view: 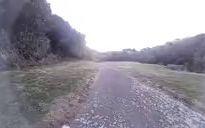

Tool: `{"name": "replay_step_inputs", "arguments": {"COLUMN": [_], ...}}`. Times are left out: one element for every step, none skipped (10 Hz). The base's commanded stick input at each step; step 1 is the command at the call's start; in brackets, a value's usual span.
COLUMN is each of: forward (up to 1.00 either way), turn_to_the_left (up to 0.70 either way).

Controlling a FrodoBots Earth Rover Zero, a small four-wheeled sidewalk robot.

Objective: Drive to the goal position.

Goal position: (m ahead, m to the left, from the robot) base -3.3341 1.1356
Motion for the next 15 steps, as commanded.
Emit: {"name": "replay_step_inputs", "arguments": {"forward": [0.7,0.7,0.7,0.7,0.7,0.7,0.7,0.7,0.7,0.7,0.7,0.7,0.7,0.7,0.7], "turn_to_the_left": [-0.05,-0.09,-0.12,-0.12,-0.12,-0.12,-0.12,-0.12,-0.12,-0.12,-0.12,-0.12,-0.12,-0.12,-0.12]}}
